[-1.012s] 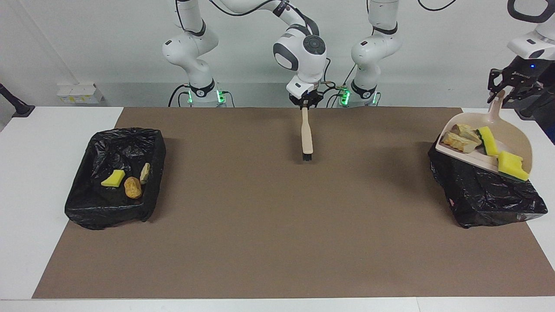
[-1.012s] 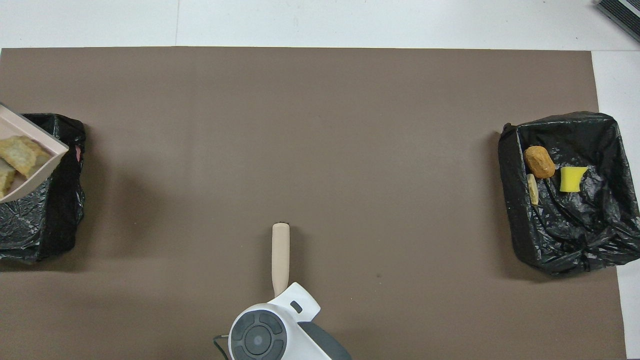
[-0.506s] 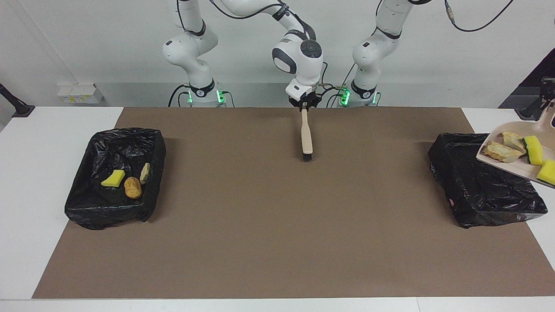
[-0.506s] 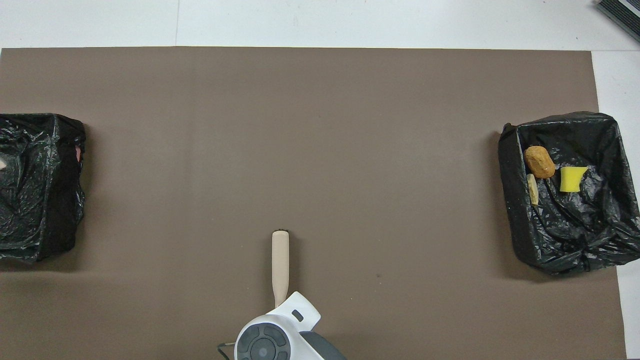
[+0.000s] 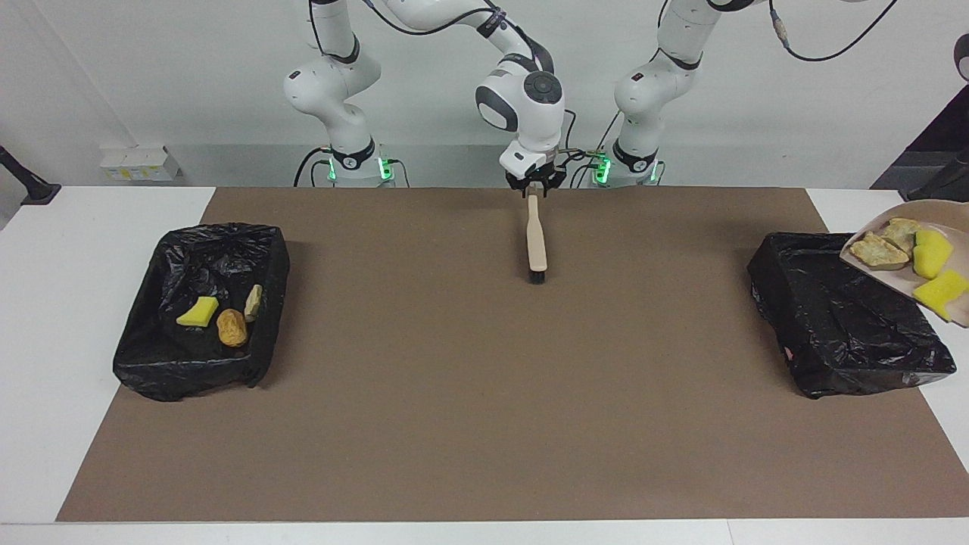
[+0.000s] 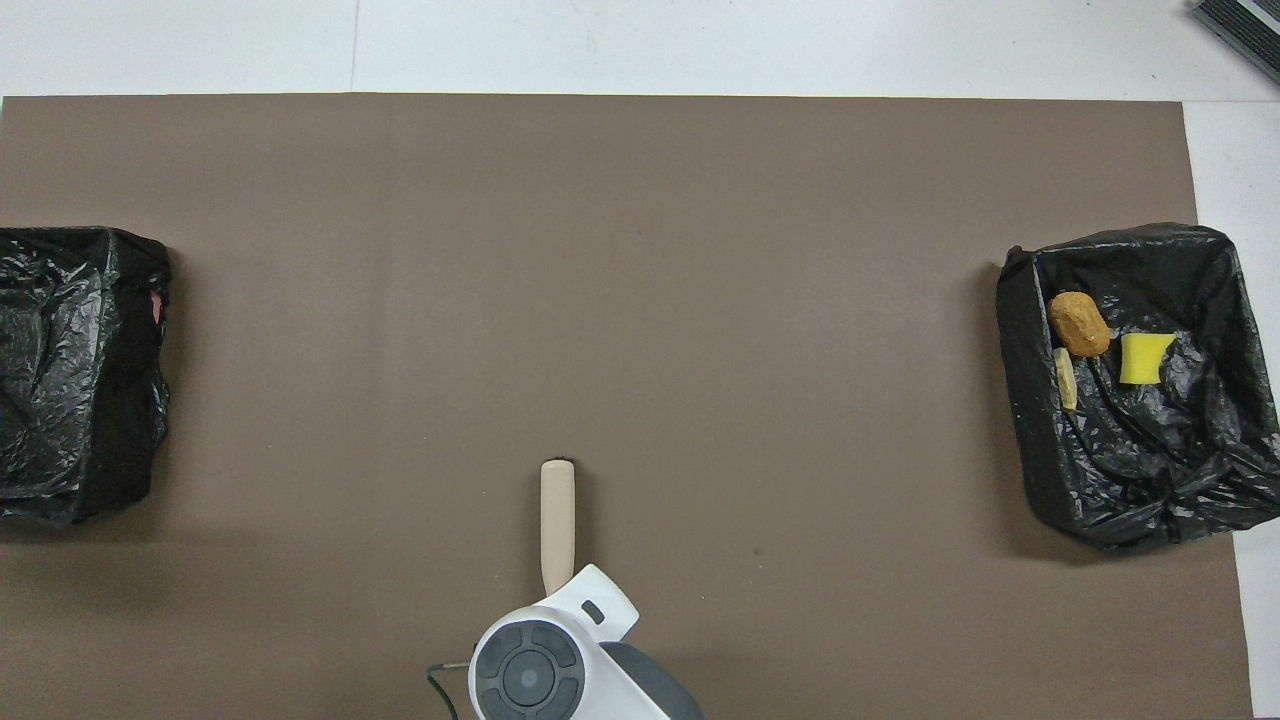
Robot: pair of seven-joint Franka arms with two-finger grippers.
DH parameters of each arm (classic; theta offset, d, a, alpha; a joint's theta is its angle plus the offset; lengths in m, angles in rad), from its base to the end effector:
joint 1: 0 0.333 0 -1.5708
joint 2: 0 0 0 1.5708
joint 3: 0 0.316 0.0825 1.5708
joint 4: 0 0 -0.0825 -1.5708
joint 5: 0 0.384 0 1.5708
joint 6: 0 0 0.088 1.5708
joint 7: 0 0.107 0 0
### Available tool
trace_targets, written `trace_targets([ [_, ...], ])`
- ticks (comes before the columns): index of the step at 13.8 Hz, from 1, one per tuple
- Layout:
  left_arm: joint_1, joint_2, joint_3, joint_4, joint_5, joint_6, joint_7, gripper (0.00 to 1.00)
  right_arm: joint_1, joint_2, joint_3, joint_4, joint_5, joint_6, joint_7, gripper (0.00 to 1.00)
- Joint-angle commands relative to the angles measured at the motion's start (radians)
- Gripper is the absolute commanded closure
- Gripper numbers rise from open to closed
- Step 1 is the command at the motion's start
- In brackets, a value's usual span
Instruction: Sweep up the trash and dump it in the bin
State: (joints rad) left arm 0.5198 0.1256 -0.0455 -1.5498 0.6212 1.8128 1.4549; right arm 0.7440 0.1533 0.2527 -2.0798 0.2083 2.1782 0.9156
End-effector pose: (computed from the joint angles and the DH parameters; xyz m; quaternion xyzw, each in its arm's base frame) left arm 0.5246 0.3255 0.5994 -0.8141 0.4939 0.2079 0.2238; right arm 0.3027 0.4780 0.3536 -0.9941 0.0221 0.0990 0.0381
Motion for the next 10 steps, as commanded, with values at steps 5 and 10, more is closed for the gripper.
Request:
trace_targets([
  [5,-0.026,-0.047,0.009,-0.107,0.187,0.134,0.013,1.0,-0.205,-0.049,0.0,0.044,0.003,-0.037,-0.017,0.0],
  [10,-0.107,-0.024,0.009,-0.085,0.328,0.166,0.018,1.0,-0.448,-0.139,-0.007,0.049,-0.082,-0.113,-0.148,0.0],
])
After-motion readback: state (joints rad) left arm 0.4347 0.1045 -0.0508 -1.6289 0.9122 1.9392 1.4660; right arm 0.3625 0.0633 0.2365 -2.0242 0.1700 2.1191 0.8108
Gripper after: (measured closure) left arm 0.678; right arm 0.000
